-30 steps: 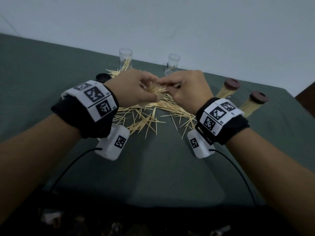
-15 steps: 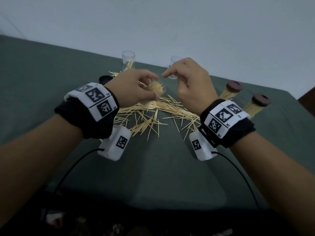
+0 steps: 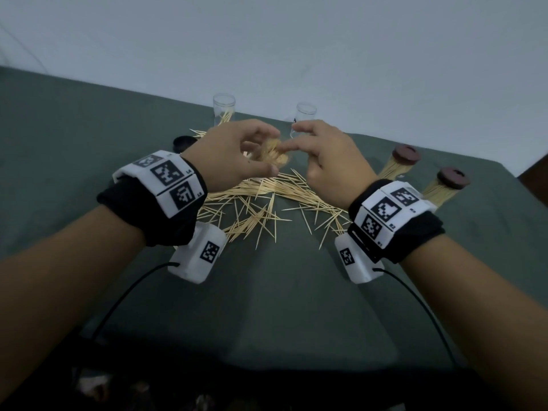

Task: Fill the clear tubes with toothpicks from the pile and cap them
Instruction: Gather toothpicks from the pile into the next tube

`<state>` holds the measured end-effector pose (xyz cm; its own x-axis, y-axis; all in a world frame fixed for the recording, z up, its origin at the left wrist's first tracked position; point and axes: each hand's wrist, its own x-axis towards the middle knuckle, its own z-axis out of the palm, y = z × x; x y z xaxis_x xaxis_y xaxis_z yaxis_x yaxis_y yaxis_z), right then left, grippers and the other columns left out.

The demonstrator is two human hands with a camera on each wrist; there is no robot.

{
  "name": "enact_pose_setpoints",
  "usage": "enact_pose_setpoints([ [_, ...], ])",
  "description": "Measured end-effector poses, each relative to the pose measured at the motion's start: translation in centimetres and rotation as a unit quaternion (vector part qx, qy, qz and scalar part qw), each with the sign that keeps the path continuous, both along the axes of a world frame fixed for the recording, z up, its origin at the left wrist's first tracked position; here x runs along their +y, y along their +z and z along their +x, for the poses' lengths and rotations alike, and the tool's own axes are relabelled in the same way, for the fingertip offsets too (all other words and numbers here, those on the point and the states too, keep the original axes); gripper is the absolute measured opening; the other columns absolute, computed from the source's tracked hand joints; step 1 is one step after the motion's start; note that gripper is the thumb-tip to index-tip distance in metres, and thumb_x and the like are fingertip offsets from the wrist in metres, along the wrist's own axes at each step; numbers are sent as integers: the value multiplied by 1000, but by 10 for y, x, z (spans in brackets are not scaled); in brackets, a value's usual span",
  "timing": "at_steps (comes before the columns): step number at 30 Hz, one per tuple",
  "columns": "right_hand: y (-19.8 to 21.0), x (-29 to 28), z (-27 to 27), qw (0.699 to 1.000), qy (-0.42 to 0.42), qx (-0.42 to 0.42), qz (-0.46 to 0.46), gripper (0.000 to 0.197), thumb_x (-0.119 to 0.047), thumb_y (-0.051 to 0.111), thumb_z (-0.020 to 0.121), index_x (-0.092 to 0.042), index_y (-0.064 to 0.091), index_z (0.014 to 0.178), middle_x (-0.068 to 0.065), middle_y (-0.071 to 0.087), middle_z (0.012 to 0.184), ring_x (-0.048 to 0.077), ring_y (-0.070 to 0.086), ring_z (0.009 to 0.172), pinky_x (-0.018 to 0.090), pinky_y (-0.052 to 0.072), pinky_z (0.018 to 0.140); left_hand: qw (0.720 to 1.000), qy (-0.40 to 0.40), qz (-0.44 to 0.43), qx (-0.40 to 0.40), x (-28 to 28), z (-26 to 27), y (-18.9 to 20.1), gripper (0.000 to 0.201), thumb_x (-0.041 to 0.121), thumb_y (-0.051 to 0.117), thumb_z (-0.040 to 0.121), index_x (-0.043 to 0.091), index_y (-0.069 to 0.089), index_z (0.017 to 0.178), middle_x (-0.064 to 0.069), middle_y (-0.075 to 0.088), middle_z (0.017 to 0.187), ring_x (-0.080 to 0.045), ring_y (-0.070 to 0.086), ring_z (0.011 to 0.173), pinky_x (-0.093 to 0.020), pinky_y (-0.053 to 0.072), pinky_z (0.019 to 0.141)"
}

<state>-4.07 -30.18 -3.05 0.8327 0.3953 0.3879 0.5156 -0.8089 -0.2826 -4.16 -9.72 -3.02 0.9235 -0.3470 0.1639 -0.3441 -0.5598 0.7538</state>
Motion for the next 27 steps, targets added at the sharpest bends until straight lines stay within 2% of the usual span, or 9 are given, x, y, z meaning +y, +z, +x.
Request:
enact_pose_setpoints([
  [4, 2, 2, -2, 1000, 2, -16, 21, 56, 4, 42, 80, -25, 69, 119, 7, 50, 141, 24, 47, 124, 35, 35, 107, 1000, 11, 4, -23, 0, 2, -1, 59, 39, 81, 75, 32, 56, 129, 16, 61, 123, -3, 57, 115, -26, 44, 100],
  [6, 3, 3, -5, 999, 21, -8, 31, 55, 5, 41, 79, -26, 72, 113, 6, 51, 140, 23, 49, 122, 35, 36, 106, 999, 16, 1, -29, 1, 3, -2, 59, 39, 82, 74, 33, 57, 127, 16, 62, 122, -3, 57, 115, -25, 44, 100],
  [9, 2, 7, -7, 997, 22, -10, 66, 51, 8, 43, 79, -25, 74, 104, 6, 51, 138, 23, 47, 126, 39, 37, 108, 999, 25, 2, -39, 1, 3, -3, 58, 40, 82, 74, 34, 57, 125, 17, 63, 121, -2, 58, 114, -17, 40, 94],
  [13, 3, 10, -6, 999, -4, 2, 36, 50, 7, 47, 83, -20, 65, 121, 8, 43, 144, 26, 41, 133, 40, 34, 111, 996, 40, 15, -82, -1, 2, -3, 57, 37, 82, 74, 31, 58, 125, 16, 63, 120, -1, 57, 112, -10, 37, 88],
  [17, 2, 13, -6, 997, -20, 65, -19, 54, 4, 52, 82, -19, 58, 130, 9, 34, 151, 28, 34, 137, 39, 31, 113, 991, 29, 43, -120, -8, -3, -4, 55, 33, 82, 74, 28, 61, 125, 14, 66, 116, -2, 57, 111, -18, 39, 96],
  [20, -3, 18, -4, 994, -7, 100, -35, 57, 1, 53, 78, -17, 56, 132, 10, 36, 150, 29, 35, 137, 41, 33, 112, 989, 11, 60, -137, -12, -4, -6, 53, 33, 81, 75, 29, 61, 124, 15, 67, 114, -2, 58, 108, -18, 39, 99],
  [23, -1, 20, -5, 988, -13, 144, -47, 59, 0, 56, 77, -16, 56, 134, 3, 44, 143, 21, 44, 129, 30, 37, 107, 988, -4, 71, -136, -15, -4, -7, 55, 31, 81, 75, 32, 61, 125, 17, 65, 115, 1, 56, 107, -1, 31, 89],
  [26, 2, 17, -8, 988, -23, 154, -13, 50, 1, 57, 78, -14, 61, 125, 0, 48, 139, 17, 48, 125, 21, 37, 103, 989, -10, 64, -131, -16, -4, -8, 56, 30, 81, 74, 32, 60, 126, 17, 66, 116, 0, 56, 111, -8, 35, 92],
  [27, 3, 16, -8, 988, -19, 151, -11, 52, 1, 56, 77, -16, 61, 126, -1, 47, 141, 17, 47, 127, 21, 35, 104, 990, -7, 59, -128, -15, -4, -8, 56, 30, 82, 75, 32, 60, 126, 17, 65, 116, 0, 56, 112, -6, 34, 91],
])
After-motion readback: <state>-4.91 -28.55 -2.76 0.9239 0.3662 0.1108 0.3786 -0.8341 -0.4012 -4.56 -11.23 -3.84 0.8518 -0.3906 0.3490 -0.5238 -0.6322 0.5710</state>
